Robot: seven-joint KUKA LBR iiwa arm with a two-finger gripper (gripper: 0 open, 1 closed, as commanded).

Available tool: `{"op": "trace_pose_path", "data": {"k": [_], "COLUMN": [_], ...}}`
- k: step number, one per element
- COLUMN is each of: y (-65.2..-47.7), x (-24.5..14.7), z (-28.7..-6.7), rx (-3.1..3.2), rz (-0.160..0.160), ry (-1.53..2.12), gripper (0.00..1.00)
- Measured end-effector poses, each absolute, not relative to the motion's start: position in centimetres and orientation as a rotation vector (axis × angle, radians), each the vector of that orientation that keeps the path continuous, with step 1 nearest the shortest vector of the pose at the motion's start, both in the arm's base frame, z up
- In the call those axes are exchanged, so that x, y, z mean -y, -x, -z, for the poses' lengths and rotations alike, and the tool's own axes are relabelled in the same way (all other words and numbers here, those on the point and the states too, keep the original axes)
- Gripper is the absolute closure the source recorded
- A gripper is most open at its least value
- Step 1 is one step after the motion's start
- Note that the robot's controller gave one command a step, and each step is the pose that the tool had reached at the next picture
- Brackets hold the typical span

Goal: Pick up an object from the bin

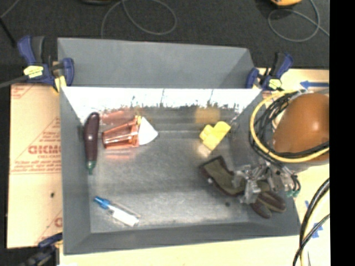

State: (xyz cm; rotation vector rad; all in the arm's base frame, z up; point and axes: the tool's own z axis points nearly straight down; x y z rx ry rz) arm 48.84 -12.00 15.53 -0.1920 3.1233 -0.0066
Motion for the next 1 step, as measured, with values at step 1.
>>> {"op": "trace_pose_path", "data": {"k": [1], "y": [-49.11], "x": [9.73], "z": [-30.91], "rx": [-3.115], "rz": [0.01], "ry": [0.214], "gripper": [1.0]}}
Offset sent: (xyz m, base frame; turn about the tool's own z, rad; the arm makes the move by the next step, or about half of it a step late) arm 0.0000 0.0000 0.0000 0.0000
